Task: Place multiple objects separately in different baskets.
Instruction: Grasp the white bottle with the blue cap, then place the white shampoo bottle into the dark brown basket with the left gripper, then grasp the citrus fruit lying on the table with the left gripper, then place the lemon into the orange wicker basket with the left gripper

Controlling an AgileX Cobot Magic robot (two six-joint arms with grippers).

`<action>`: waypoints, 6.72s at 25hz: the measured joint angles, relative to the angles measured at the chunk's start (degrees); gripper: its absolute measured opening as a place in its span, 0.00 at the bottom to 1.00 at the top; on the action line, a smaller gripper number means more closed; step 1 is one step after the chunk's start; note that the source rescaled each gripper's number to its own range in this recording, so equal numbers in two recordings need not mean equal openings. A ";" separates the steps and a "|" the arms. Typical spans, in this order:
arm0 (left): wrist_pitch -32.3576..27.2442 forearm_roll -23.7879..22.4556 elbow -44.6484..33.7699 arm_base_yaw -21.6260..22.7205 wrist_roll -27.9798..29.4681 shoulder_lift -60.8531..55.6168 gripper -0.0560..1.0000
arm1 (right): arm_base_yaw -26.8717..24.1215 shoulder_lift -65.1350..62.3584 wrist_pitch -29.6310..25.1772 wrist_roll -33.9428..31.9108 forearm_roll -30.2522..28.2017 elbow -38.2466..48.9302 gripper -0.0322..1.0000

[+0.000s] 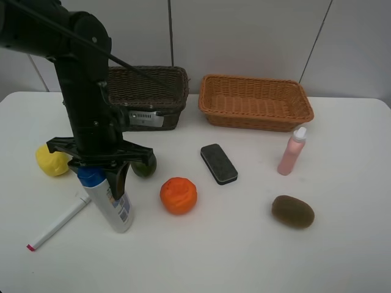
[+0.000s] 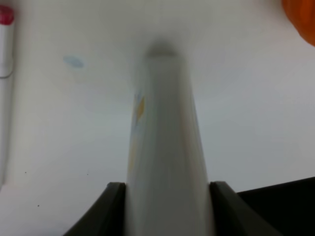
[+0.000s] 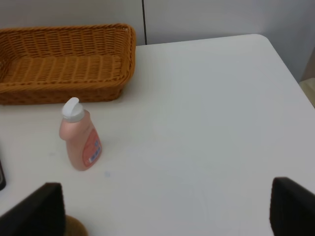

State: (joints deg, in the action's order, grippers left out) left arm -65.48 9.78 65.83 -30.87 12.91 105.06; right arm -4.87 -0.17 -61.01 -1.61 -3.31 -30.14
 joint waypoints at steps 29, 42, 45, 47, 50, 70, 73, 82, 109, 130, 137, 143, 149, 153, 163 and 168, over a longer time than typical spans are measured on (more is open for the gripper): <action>1.80 -2.30 52.95 20.32 -5.21 23.46 0.78 | 0.00 0.00 0.00 0.00 0.05 0.00 0.98; -3.34 -3.48 63.42 20.32 -1.74 22.01 1.00 | 0.00 0.00 0.00 0.00 0.05 0.00 0.98; -3.34 -1.56 62.95 20.32 -1.50 19.31 1.00 | 0.00 0.00 0.00 0.00 0.00 0.00 0.98; -3.34 0.96 59.28 20.32 -1.82 15.24 1.00 | 0.00 0.00 0.00 0.00 0.00 0.00 0.98; -3.34 2.35 47.98 20.32 -2.55 5.80 1.00 | 0.00 0.00 0.00 0.00 0.00 0.00 0.98; -3.26 -16.17 -9.83 20.32 17.45 -24.58 1.00 | 0.00 0.00 0.00 0.00 0.00 0.00 0.98; -2.31 -16.17 -9.89 20.47 17.65 -19.28 1.00 | 0.00 0.00 0.00 0.00 0.05 0.00 0.98; 5.81 -17.00 -9.89 29.50 17.65 -8.47 1.00 | 1.99 0.00 0.00 0.00 0.05 0.00 0.98; 33.90 -9.78 -9.43 30.05 21.93 2.06 1.00 | 2.05 0.00 0.00 0.00 -0.01 0.00 0.98; 37.78 -11.39 -8.95 30.05 22.36 8.19 1.00 | 2.05 0.00 0.00 0.00 0.04 0.00 0.98; 37.38 -11.42 -8.89 30.05 22.36 9.40 0.93 | 2.05 0.00 0.00 0.00 0.04 0.00 0.98; 35.07 -11.42 -8.85 30.05 22.01 9.47 0.71 | 2.05 0.00 0.00 0.00 0.04 0.00 0.98; 28.82 -11.25 -8.85 30.05 16.08 4.12 0.71 | 2.05 0.00 0.00 0.00 -0.01 0.00 0.98; 22.33 -7.72 -6.99 29.70 8.42 -3.64 0.71 | 2.05 0.00 0.00 0.00 -0.01 0.00 0.98; 23.12 2.86 22.87 10.99 -8.63 -0.83 0.71 | 2.05 0.00 0.00 0.00 -0.01 0.00 0.98; 29.71 5.06 42.50 1.65 -13.29 12.60 0.71 | 2.05 0.00 0.00 0.00 0.03 0.00 0.98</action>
State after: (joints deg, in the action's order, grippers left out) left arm -35.78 14.83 108.33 -29.21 -0.37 117.66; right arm -2.82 -0.17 -61.01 -1.61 -3.28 -30.14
